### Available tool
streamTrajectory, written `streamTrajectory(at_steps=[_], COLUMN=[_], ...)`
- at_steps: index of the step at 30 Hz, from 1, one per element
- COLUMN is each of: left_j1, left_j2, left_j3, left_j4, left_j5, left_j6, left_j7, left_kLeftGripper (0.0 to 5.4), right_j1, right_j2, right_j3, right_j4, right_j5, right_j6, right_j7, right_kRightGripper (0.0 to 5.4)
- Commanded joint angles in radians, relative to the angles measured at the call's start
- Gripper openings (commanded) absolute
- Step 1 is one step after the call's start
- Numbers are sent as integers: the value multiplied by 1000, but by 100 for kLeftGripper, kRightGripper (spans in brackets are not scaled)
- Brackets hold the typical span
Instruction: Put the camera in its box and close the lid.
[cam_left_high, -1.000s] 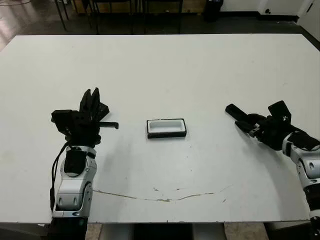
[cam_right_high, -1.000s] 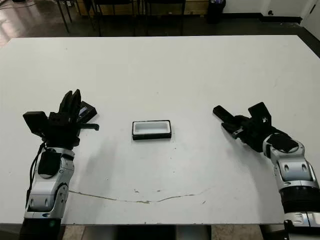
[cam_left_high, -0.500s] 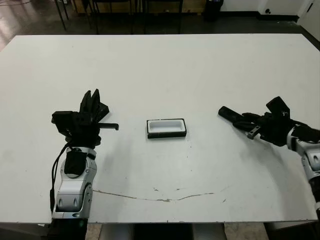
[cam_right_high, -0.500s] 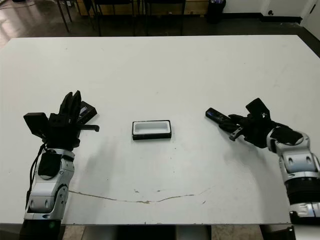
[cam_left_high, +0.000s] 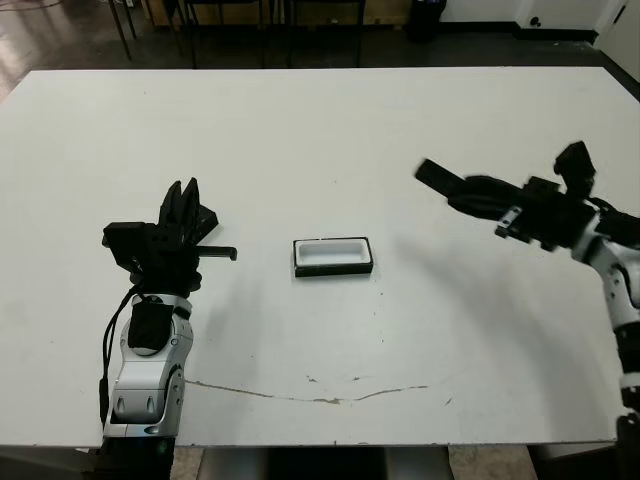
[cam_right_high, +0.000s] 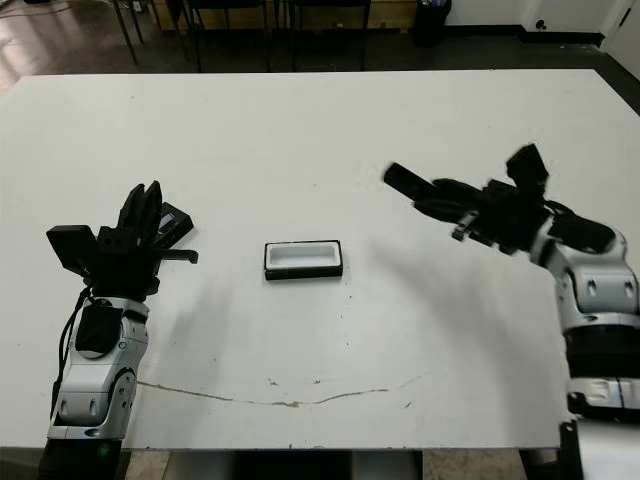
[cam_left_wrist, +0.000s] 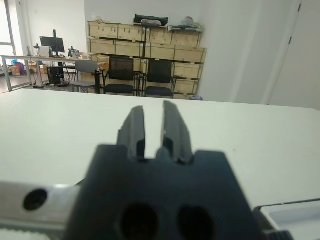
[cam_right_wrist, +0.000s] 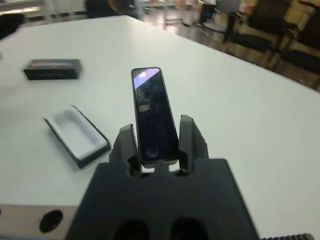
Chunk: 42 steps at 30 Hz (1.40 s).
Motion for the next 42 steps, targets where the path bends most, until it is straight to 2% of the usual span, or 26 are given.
streamTrajectory(at_steps=[1,7,11,15,20,28,36,42], left_j1=[5,5,9,10,8,7,9,12], left_j2=[8,5,2,5,11,9,5,2], left_j3=[1,0,-2,0,2,-2,-4,-4], left_j4=[3,2,3,4,11,11,17,13], left_j5=[2,2,6,5,6,13,12,9], left_j6=[11,10,5,5,-5,1,-8,-1], left_j7=[1,2,6,6,0,6,7,10], left_kLeftGripper=[0,0,0,0,0,0,0,0], right_j1=[-45,-101,-117,-115,-120,-135,-155,-170], right_j2=[35,41,54,84,95,85,86,91], right_j3=[48,179,263,315,342,352,365,366], right_j4=[-30,-75,-59,-24,7,14,65,86], right_j5=[12,-67,-142,-181,-212,-242,-273,-282], right_j6=[52,80,18,12,-6,9,-39,-32], right_j7=[22,47,68,79,94,121,157,173], right_kRightGripper=[7,7,7,7,7,7,7,7])
